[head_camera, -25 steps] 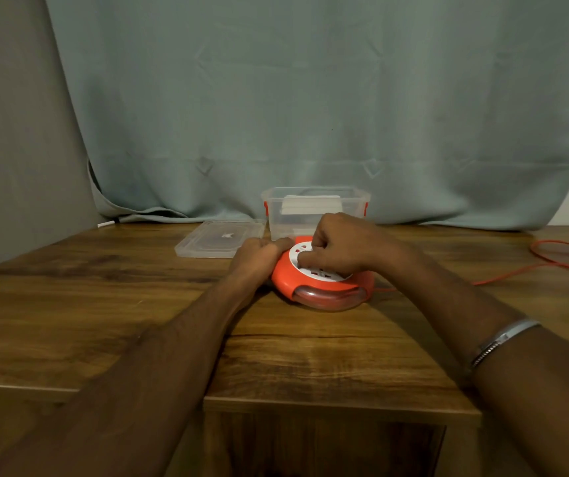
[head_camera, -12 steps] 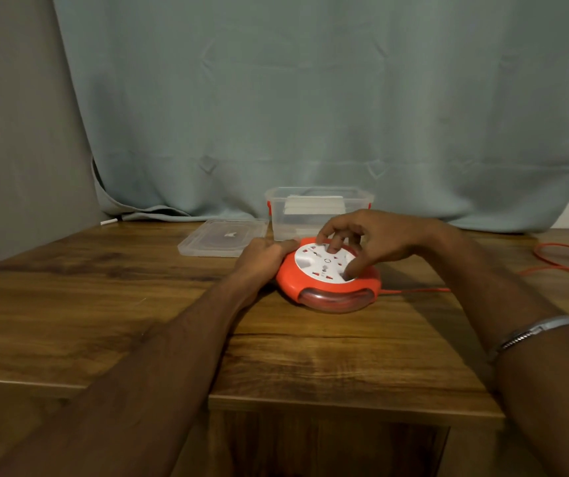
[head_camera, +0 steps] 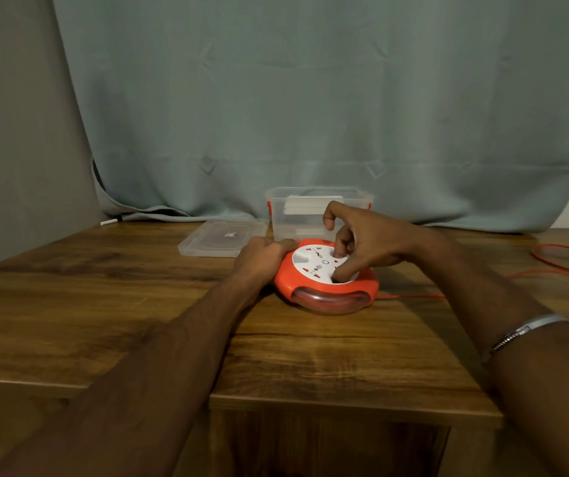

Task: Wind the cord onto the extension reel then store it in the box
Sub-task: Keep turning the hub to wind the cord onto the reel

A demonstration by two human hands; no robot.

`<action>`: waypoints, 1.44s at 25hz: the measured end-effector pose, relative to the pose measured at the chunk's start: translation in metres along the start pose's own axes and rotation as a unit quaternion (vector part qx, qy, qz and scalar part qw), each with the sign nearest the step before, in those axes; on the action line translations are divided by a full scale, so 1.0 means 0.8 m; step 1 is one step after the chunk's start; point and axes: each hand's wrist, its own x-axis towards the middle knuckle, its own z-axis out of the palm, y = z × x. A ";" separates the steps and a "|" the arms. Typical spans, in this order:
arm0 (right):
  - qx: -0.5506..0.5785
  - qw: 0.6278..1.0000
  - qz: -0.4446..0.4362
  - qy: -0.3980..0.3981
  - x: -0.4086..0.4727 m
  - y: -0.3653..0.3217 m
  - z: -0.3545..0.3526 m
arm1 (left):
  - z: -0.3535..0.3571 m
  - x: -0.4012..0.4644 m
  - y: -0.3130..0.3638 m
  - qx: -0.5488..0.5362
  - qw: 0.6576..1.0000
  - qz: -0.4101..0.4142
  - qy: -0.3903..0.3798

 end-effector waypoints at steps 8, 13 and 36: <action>-0.033 0.999 -0.022 0.031 0.001 -0.008 0.004 | 0.000 0.002 0.000 -0.008 1.000 0.000 0.011; -0.046 0.996 -0.020 0.077 0.005 -0.020 0.011 | 0.001 0.002 0.003 -0.037 0.999 -0.009 0.035; 0.045 0.997 -0.034 -0.057 0.010 0.015 -0.007 | -0.007 -0.012 0.013 -0.110 0.993 -0.033 -0.033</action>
